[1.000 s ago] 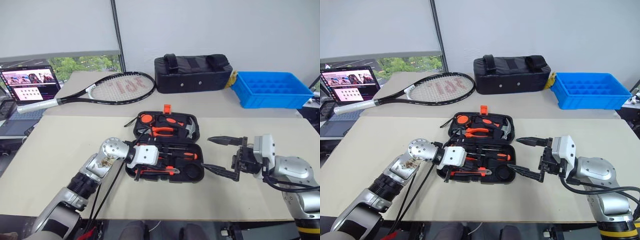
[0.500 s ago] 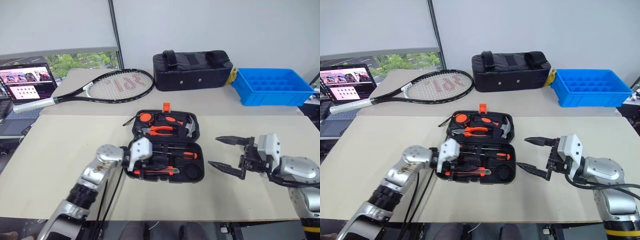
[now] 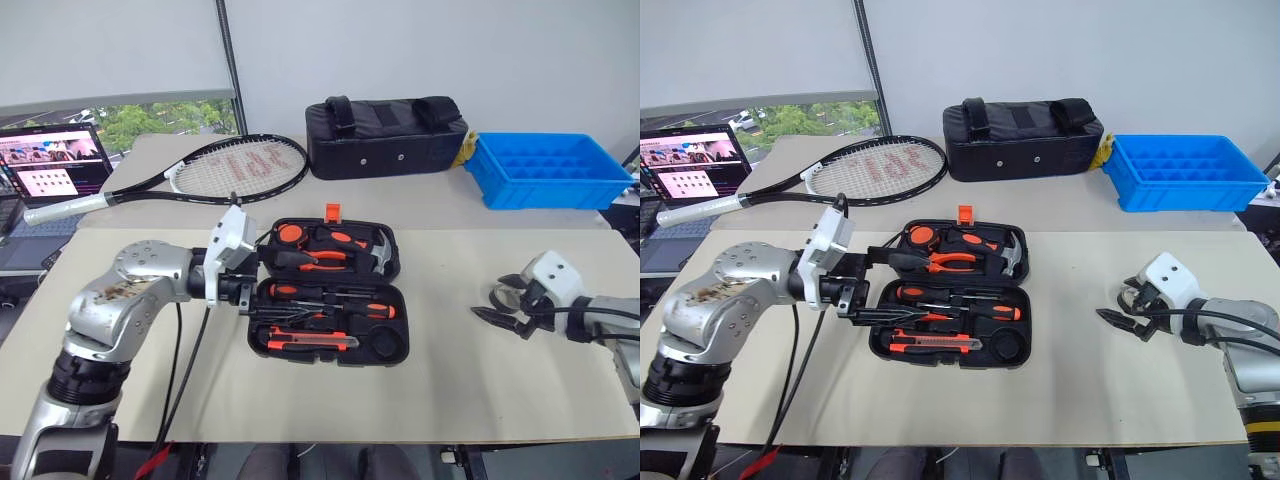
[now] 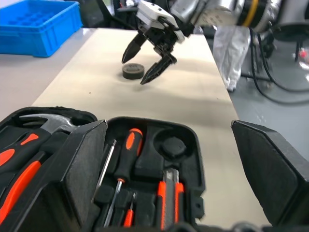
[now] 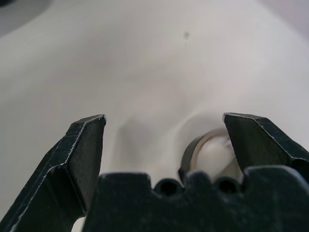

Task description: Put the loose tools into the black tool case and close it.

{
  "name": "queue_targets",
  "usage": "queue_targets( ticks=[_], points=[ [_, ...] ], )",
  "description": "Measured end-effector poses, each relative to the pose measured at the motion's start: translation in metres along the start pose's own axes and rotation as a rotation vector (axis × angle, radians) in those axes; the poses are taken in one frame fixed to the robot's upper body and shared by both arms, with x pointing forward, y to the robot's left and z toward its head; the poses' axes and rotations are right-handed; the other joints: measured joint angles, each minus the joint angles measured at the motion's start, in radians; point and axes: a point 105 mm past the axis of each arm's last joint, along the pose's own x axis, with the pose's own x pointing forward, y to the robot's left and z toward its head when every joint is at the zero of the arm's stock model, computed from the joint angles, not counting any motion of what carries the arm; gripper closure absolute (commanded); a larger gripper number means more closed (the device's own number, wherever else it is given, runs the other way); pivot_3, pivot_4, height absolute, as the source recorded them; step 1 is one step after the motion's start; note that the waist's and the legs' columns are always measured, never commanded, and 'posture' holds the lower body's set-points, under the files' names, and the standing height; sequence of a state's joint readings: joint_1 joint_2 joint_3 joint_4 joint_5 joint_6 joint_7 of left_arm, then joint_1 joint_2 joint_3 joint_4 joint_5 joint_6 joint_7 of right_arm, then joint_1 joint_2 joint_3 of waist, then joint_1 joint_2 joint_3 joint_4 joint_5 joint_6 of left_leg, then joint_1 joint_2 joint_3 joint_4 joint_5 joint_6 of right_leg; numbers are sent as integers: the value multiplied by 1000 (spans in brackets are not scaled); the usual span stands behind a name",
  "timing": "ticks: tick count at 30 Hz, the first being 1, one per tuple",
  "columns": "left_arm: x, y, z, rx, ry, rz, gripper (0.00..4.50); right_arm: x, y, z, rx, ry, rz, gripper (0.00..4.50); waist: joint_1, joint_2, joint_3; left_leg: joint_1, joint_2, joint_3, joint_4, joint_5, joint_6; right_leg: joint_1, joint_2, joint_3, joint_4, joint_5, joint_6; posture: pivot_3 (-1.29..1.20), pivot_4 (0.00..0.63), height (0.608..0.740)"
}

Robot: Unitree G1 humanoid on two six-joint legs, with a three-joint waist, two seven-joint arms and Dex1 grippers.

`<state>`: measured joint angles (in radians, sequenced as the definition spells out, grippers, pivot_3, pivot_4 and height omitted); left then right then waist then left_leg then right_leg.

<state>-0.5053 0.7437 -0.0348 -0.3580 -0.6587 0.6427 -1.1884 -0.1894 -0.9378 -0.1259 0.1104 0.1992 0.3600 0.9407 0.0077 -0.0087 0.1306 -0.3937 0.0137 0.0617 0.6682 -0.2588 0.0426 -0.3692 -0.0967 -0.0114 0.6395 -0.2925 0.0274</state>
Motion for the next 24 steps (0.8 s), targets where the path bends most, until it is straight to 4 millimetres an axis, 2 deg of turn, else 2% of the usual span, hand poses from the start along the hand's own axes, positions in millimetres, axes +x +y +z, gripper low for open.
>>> queue_targets(
  ticks=[3, 6, 13, 14, 23, 24],
  points=[
    [0, -2, 1, 6, 8, 0, 0, 2, -3, -4, 28, 40, -9, 712, 1, 0, 0, 0, 0, 0, 0, 0, 0, 0, 0, 0, 0, 0, 0, 0, 150, 729],
    [2, -4, 4, 11, 4, -7, 0, 3, -7, -11, 50, 74, -25, 1780, 1, 0, 0, 0, 0, 0, 0, 0, 0, 0, 1, 0, 0, 0, 0, 0, 150, 729],
    [1, -8, 5, 19, 12, -20, 0, 3, -22, -12, 58, 102, -92, 4197, 1, 0, 0, 0, 0, 0, 0, 0, 0, 0, 1, 0, 0, 0, 0, 0, 150, 729],
    [1, -8, 5, 19, 15, -20, 0, 2, -23, -12, 59, 103, -96, 4425, 1, 0, 0, 0, 0, 0, 0, 0, 0, 0, 1, 0, 0, 0, 0, 0, 150, 729],
    [1, -8, 4, 22, 20, -21, 0, 2, -29, -14, 69, 118, -131, 4425, 2, 0, 0, 0, 0, 0, 0, 0, 0, 0, 1, 0, 0, 0, 0, 0, 150, 729],
    [1, -8, 4, 22, 20, -21, 0, 2, -29, -14, 68, 117, -131, 4182, 2, 0, 0, 0, 0, 0, 0, 0, 0, 0, 2, 0, 0, 0, 0, 0, 150, 729]
  ],
)
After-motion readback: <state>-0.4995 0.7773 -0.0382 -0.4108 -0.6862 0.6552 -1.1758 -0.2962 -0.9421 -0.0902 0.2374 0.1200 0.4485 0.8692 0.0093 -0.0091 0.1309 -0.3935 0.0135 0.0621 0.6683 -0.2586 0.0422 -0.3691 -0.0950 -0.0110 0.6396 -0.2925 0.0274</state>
